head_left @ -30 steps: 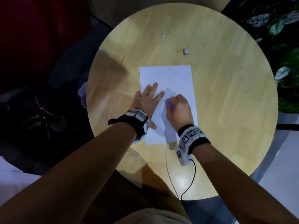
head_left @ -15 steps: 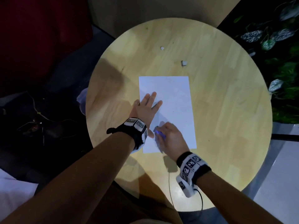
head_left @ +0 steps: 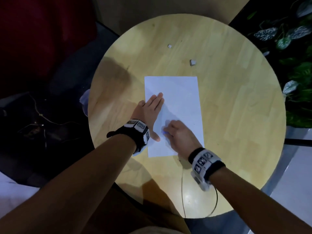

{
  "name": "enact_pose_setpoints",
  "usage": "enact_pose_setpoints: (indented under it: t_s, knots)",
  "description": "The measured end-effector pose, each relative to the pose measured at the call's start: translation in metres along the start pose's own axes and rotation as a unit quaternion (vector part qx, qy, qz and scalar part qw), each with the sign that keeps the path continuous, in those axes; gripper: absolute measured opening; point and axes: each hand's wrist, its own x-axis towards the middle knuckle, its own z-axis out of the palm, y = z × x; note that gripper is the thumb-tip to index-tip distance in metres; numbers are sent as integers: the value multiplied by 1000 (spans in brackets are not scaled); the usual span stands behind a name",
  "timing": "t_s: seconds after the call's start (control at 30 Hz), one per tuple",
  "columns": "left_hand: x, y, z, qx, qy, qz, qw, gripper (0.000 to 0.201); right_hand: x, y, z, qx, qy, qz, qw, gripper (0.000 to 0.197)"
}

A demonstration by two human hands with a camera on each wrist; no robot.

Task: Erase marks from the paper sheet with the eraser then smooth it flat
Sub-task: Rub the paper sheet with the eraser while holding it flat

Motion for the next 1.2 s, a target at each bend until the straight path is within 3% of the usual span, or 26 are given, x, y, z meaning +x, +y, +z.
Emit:
enact_pose_setpoints:
  t_s: [0.17, 0.23, 0.37, 0.47, 0.57, 0.63, 0.8, 0.9, 1.03, 1.13, 1.2]
  knots:
    - [3, -2, 0, -4, -10, 10, 1000, 152, 62, 15, -4, -14, 86, 81, 993, 13]
    - [3, -2, 1, -7, -7, 12, 1000, 153, 49, 9, 2, -21, 80, 57, 995, 15]
    - [2, -2, 5, 4, 10, 5, 1000, 153, -4, -3, 5, -19, -1, -28, 999, 21]
    - [3, -4, 4, 8, 9, 8, 1000, 152, 25, 5, -2, -45, -7, -55, 997, 20]
    - [4, -4, 2, 5, 4, 13, 1000, 152, 60, 6, -7, -53, 61, 8, 997, 15]
    - [3, -3, 3, 8, 3, 14, 1000, 153, 52, 0, -2, -27, 87, 37, 995, 16]
    - [1, -3, 8, 2, 17, 3, 1000, 154, -13, -8, 6, -3, 3, 8, 1000, 23]
    - [2, -4, 6, 3, 17, 6, 1000, 152, 14, -2, -2, -21, -16, -12, 1000, 22]
    - [3, -4, 2, -2, 5, 17, 1000, 152, 63, 5, -6, -16, 62, 84, 994, 14]
    - [3, -5, 6, -2, 14, 17, 1000, 153, 34, -7, 5, 7, 80, 83, 993, 16]
    - [2, -4, 9, 1, 25, 9, 1000, 154, -3, -17, 10, 35, 49, 53, 997, 13]
